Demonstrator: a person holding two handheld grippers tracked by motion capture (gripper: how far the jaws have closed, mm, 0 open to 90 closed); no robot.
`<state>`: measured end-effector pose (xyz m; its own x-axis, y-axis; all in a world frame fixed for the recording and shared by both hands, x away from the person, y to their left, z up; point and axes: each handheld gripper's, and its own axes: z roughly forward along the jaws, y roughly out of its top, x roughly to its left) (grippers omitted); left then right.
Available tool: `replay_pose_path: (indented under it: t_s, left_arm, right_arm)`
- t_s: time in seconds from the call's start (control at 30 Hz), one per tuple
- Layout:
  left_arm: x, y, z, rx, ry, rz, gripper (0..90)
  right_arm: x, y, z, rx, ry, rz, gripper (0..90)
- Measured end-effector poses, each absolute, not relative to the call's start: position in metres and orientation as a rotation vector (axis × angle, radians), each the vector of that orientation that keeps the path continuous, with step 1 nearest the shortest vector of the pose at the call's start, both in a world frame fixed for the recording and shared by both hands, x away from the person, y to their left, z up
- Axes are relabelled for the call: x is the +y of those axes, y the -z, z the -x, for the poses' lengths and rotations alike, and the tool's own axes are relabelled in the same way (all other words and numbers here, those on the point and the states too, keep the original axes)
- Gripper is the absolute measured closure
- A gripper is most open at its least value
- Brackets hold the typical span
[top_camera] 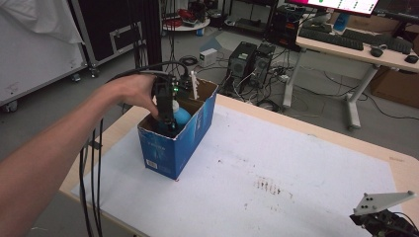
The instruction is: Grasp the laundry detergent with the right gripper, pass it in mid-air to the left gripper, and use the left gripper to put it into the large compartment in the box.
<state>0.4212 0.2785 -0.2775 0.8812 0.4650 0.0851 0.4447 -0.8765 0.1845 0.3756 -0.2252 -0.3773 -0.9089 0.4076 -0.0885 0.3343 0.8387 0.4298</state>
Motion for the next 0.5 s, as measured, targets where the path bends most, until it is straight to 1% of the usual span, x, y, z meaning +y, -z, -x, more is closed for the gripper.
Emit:
replay_pose_path:
  t_s: [0.37,0.5]
  left_arm:
    - [0.2785,0.2775,-0.4217,0.709,-0.189,-2.896,37.6]
    - [0.2773,0.2786,-0.4224,0.722,-0.197,-2.901,33.1]
  right_arm:
    - [-0.2235,0.3773,-0.3743,2.846,-0.616,-0.570,12.2]
    - [-0.2236,0.3772,-0.3734,2.848,-0.623,-0.582,12.2]
